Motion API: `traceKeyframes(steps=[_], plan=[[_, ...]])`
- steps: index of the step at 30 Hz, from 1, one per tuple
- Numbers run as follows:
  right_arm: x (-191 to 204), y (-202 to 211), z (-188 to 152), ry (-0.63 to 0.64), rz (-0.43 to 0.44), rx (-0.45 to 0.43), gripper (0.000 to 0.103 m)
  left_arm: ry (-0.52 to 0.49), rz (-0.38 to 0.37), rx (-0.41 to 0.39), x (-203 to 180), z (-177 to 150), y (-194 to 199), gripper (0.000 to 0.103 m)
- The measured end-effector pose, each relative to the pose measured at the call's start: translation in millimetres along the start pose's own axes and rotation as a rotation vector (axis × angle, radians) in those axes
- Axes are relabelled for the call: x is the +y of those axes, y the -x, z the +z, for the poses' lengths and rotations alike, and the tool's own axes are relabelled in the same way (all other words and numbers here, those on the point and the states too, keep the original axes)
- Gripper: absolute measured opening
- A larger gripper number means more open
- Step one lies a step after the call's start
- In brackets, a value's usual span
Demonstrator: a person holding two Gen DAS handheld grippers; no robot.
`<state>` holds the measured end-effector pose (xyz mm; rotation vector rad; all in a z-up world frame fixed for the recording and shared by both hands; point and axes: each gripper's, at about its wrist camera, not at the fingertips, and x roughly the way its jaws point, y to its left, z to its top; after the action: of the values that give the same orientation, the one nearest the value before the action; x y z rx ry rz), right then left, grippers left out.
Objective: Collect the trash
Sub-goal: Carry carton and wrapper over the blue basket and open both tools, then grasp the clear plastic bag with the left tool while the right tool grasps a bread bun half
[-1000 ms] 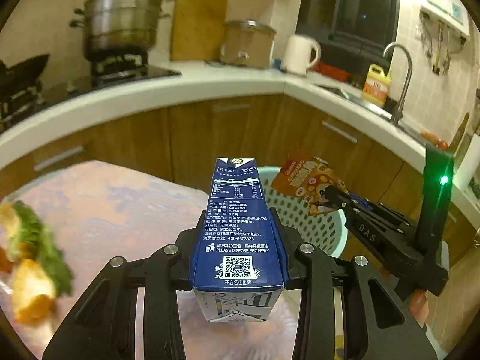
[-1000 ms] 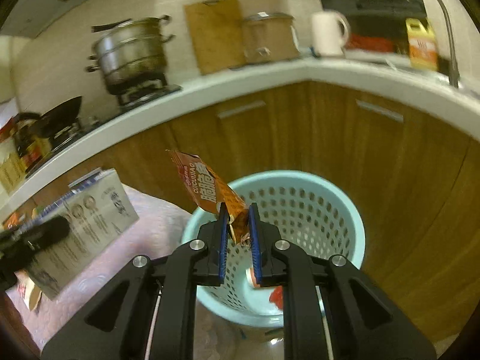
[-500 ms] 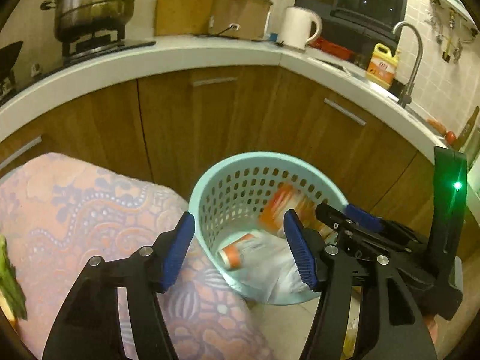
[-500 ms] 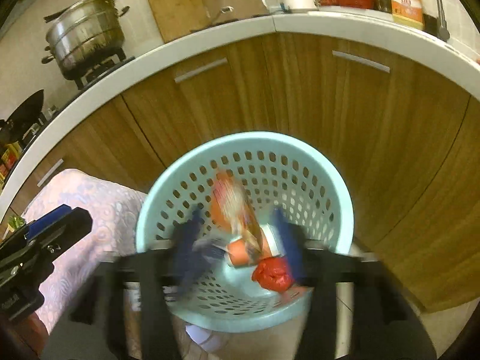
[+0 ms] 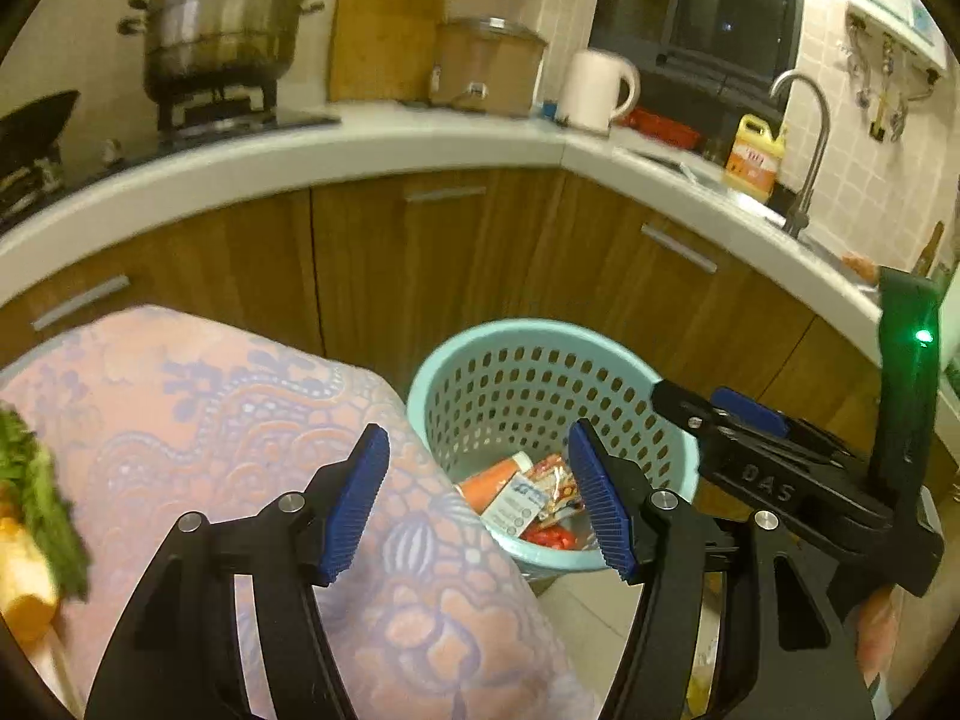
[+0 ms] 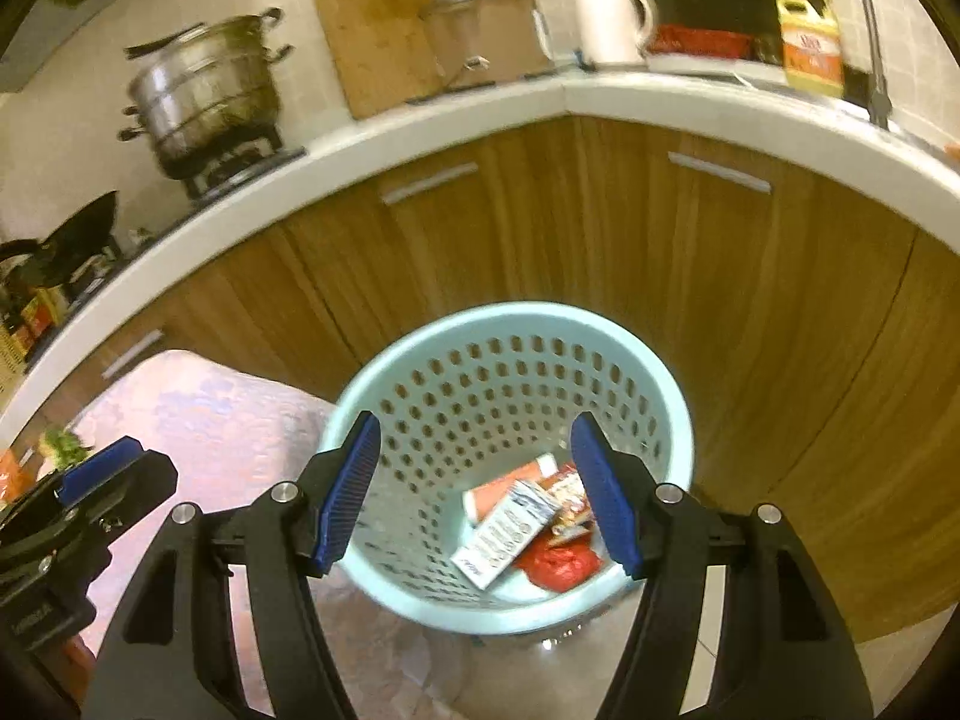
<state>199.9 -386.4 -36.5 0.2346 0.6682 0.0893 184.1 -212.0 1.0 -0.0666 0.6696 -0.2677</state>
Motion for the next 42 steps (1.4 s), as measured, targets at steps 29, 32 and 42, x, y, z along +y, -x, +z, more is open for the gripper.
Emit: traceKeyframes(steps=[29,32,42], plan=[[298,68,-71,0.560,0.453,-0.039,0.037,0.411,0.381,-0.112,246,-85,234,0.071],[310,56,-81,0.570,0.482,0.014,0.037,0.443,0.332,-0.065,257,-90,213,0.069],[321,40,-95,0.577,0.506,0.105,0.037,0.506,0.166,0.017,266,-104,169,0.045]])
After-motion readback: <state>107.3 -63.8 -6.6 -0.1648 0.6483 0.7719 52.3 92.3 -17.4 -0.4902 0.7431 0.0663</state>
